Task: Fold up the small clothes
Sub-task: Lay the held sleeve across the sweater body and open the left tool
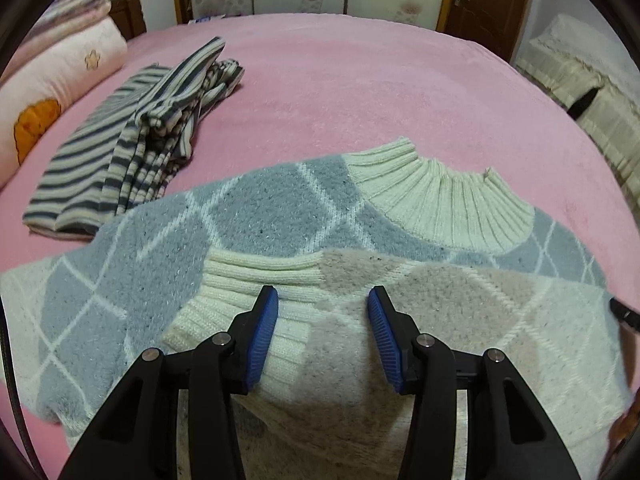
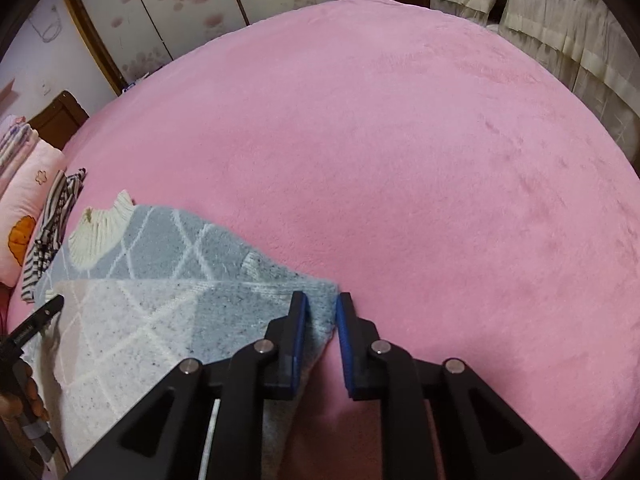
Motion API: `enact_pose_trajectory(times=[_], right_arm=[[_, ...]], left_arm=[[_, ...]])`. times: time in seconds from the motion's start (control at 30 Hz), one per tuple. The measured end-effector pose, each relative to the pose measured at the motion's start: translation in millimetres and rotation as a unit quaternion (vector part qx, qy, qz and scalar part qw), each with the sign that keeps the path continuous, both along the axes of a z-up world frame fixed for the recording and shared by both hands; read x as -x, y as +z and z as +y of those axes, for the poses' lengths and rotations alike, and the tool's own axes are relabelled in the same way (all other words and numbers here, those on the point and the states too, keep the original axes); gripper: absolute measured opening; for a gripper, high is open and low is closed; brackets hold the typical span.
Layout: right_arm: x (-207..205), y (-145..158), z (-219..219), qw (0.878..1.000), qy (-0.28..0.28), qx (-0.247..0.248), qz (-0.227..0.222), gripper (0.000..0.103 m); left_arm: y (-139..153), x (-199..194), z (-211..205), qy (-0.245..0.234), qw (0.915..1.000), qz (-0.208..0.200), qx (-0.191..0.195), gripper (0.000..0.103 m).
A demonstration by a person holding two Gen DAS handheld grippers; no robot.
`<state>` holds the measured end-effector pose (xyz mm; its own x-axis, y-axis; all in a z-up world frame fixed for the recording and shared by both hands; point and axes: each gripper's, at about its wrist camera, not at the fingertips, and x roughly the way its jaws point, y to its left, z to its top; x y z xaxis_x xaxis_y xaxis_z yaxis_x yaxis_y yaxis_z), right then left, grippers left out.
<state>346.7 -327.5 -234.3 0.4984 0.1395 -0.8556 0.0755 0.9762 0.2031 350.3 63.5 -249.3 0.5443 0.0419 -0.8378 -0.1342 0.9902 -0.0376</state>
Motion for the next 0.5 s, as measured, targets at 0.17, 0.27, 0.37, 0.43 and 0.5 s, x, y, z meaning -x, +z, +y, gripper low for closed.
enact_pose_trajectory(times=[0.17, 0.27, 0.37, 0.43, 0.5], right_arm=[[9.2, 21.0, -0.2, 1.000, -0.009, -0.002, -0.001, 0.027], [27.5, 40.8, 6.6, 1.000, 0.002, -0.010, -0.019, 0.027], [50.3, 56.7, 18.5, 0.999, 0.015, 0.002, -0.035, 0.027], [68.2, 66.1, 24.8, 0.999, 0.023, 0.004, -0.041, 0.027], [84.2, 74.2, 32.2, 0.999, 0.028, 0.002, -0.045, 0.027]], left_arm=[[10.2, 3.4, -1.2, -0.003, 0.9999, 0.006, -0.010, 0.050], [22.9, 13.4, -3.4, -0.004, 0.9997, 0.009, -0.021, 0.060], [42.3, 34.4, -8.4, -0.015, 0.9997, -0.002, -0.018, 0.063], [55.2, 48.5, -11.3, -0.019, 0.9996, -0.008, -0.019, 0.071], [68.8, 63.4, -13.0, -0.019, 0.9995, -0.016, -0.020, 0.080]])
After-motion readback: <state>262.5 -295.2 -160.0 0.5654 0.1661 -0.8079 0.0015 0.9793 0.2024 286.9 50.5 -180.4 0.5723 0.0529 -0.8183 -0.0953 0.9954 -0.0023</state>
